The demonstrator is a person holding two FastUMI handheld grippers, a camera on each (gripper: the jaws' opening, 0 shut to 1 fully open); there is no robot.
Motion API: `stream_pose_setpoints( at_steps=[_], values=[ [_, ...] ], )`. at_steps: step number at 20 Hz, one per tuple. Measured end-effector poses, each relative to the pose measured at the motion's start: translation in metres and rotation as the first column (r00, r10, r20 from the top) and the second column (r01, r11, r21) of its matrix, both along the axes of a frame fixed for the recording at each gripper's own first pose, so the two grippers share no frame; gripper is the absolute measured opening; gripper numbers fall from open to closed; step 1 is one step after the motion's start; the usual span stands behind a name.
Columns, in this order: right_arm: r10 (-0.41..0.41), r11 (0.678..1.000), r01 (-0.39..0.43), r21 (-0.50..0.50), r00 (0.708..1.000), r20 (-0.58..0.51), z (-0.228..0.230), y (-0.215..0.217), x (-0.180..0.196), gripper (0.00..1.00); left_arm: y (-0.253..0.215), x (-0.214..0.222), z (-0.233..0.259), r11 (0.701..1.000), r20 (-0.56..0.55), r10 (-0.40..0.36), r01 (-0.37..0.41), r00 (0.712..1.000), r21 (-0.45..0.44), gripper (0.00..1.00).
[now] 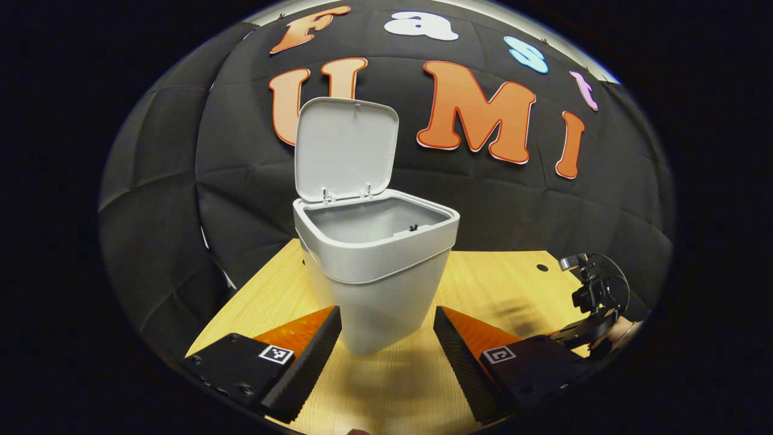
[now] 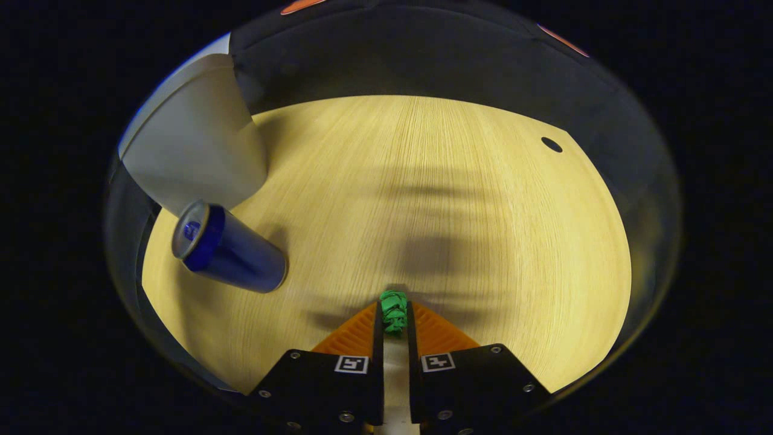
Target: Press the lid of the desktop garbage bin to open it, pick up the crumpled paper on the desktop and throw it into the bin, then pick up the pop can on the desktop and drop it into the bin, and finally close the garbage bin lid.
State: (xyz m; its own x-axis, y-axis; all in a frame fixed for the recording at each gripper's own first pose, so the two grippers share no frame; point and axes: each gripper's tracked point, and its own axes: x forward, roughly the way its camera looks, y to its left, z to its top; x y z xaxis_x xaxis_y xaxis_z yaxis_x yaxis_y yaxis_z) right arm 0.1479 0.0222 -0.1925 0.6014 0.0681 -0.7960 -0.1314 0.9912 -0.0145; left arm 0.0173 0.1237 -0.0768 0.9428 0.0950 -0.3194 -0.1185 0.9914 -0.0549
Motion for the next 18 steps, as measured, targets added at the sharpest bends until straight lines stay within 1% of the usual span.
stream_pose_setpoints(
  at_steps=[2, 4, 5, 7, 8, 9, 10, 11, 12, 13, 14, 15, 16, 17, 18],
  values=[
    [0.000, 0.999, -0.004, 0.054, 0.997, 0.073, 0.056, 0.010, 0.027, 0.15, -0.002, 0.000, 0.003, 1.000, 0.010, -0.007, 0.007, 1.000, -0.005, 0.97],
    [0.014, 0.996, -0.031, 0.084, 0.981, 0.193, 0.136, 0.025, 0.065, 0.15, -0.005, -0.002, 0.007, 1.000, 0.024, -0.016, 0.016, 1.000, -0.015, 0.97],
    [0.036, 0.993, -0.064, 0.097, 0.963, 0.269, 0.184, 0.038, 0.087, 0.15, -0.007, -0.004, 0.007, 1.000, 0.027, -0.020, 0.021, 0.999, -0.020, 0.97],
    [0.088, 0.979, -0.153, 0.133, 0.913, 0.398, 0.279, 0.079, 0.132, 0.15, -0.008, -0.011, 0.010, 0.999, 0.041, -0.031, 0.032, 0.999, -0.020, 0.97],
    [0.119, 0.967, -0.205, 0.148, 0.885, 0.449, 0.301, 0.097, 0.123, 0.15, -0.006, -0.014, 0.011, 0.999, 0.047, -0.035, 0.035, 0.998, -0.016, 0.97],
    [0.152, 0.953, -0.259, 0.159, 0.860, 0.488, 0.343, 0.097, 0.125, 0.15, -0.006, -0.019, 0.010, 0.999, 0.049, -0.039, 0.040, 0.998, -0.011, 0.97],
    [0.187, 0.934, -0.314, 0.168, 0.833, 0.520, 0.369, 0.133, 0.170, 0.15, -0.004, -0.022, 0.008, 0.999, 0.047, -0.038, 0.038, 0.998, -0.004, 0.97],
    [0.218, 0.918, -0.360, 0.169, 0.810, 0.545, 0.396, 0.179, 0.140, 0.15, 0.000, -0.027, 0.006, 0.999, 0.045, -0.034, 0.034, 0.998, 0.003, 0.97],
    [0.250, 0.903, -0.398, 0.159, 0.791, 0.559, 0.380, 0.177, 0.159, 0.15, 0.003, -0.031, 0.004, 1.000, 0.042, -0.029, 0.029, 0.999, 0.004, 0.98],
    [0.284, 0.887, -0.437, 0.146, 0.768, 0.574, 0.371, 0.195, 0.149, 0.14, 0.007, -0.036, 0.000, 1.000, 0.034, -0.023, 0.023, 0.999, 0.000, 0.97],
    [0.317, 0.874, -0.468, 0.131, 0.755, 0.574, 0.396, 0.213, 0.167, 0.14, 0.012, -0.041, -0.004, 1.000, 0.026, -0.016, 0.017, 1.000, -0.010, 0.97],
    [0.347, 0.863, -0.490, 0.122, 0.750, 0.563, 0.394, 0.238, 0.174, 0.14, 0.014, -0.044, -0.007, 1.000, 0.019, -0.012, 0.012, 1.000, -0.022, 0.97],
    [0.372, 0.856, -0.505, 0.111, 0.751, 0.545, 0.383, 0.239, 0.176, 0.14, 0.019, -0.048, -0.009, 1.000, 0.012, -0.003, 0.003, 1.000, -0.029, 0.97],
    [0.389, 0.859, -0.504, 0.090, 0.757, 0.525, 0.377, 0.265, 0.192, 0.14, 0.024, -0.054, -0.010, 0.999, 0.008, 0.006, -0.006, 1.000, -0.034, 0.98],
    [0.407, 0.863, -0.501, 0.063, 0.764, 0.500, 0.360, 0.269, 0.198, 0.15, 0.029, -0.057, -0.009, 0.999, 0.010, 0.016, -0.016, 1.000, -0.034, 0.98]
  ],
)
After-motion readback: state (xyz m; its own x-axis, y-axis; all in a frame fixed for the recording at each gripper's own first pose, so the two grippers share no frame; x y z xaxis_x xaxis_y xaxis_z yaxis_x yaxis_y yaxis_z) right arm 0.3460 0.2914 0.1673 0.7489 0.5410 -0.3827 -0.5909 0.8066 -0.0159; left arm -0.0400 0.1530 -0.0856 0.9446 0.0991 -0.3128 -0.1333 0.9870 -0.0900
